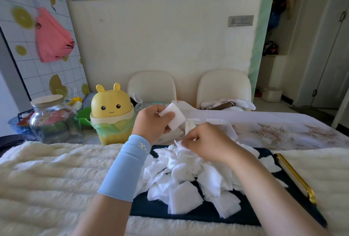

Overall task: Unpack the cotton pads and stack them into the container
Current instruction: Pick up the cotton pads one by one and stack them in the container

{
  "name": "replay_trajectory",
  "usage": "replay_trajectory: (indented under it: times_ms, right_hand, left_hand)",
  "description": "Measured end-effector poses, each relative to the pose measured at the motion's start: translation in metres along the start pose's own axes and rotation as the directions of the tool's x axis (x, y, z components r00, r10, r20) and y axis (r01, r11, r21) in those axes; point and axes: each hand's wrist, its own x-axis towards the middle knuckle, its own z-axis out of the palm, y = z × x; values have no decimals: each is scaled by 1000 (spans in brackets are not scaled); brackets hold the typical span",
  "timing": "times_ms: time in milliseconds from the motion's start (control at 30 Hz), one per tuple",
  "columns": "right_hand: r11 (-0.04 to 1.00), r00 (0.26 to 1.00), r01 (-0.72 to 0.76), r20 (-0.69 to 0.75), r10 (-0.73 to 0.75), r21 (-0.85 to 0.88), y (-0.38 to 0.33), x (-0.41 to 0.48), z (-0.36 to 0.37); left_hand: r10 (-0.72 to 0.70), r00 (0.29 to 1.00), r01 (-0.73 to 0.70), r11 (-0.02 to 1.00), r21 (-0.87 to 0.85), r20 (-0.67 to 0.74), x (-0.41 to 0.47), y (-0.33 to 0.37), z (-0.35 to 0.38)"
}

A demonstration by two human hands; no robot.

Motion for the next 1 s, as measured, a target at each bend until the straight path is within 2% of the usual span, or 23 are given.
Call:
replay_trajectory:
  times_ms: [100, 200, 267, 300, 400, 500, 600, 733, 900, 1000]
  right_hand:
    - [960, 993, -18, -105, 49, 278, 2, -1, -16]
    - [834, 981, 78, -193, 34, 547, 4, -1, -27]
    - [757, 976, 115, -214, 34, 644, 5, -1, -29]
    - [750, 976, 121, -217, 30, 650, 5, -1, -30]
    - [793, 979, 124, -206, 1, 596, 6, -2, -28]
    - [868, 966, 157, -255, -37, 471, 9, 0, -26]
    - [897, 946, 210, -311, -87, 390, 12, 1, -29]
    - [882, 944, 272, -283, -167, 385, 7, -4, -34]
    - [947, 939, 275, -257, -228, 164, 10, -4, -34]
    - [950, 931, 284, -275, -240, 133, 11, -4, -35]
  left_hand:
    - [33, 999, -30, 996, 86, -41, 1, -1, -4]
    - [6, 999, -3, 997, 79, -43, 2, -1, -7]
    - [-26, 1000, 25, 997, 66, 8, 0, 0, -5]
    - [-53, 997, 52, 998, 27, 52, -1, 0, -3]
    - [-151, 956, 192, 970, -148, 252, -10, 5, 5]
    - [-176, 903, 283, 930, -233, 393, -16, 10, 9]
    - [-183, 898, 293, 927, -233, 401, -17, 12, 9]
    - [-167, 904, 229, 967, -114, 394, -18, 11, 7]
    - [-140, 868, 183, 982, -44, 477, -20, 16, 3]
    - [-138, 856, 186, 981, -48, 498, -21, 17, 2]
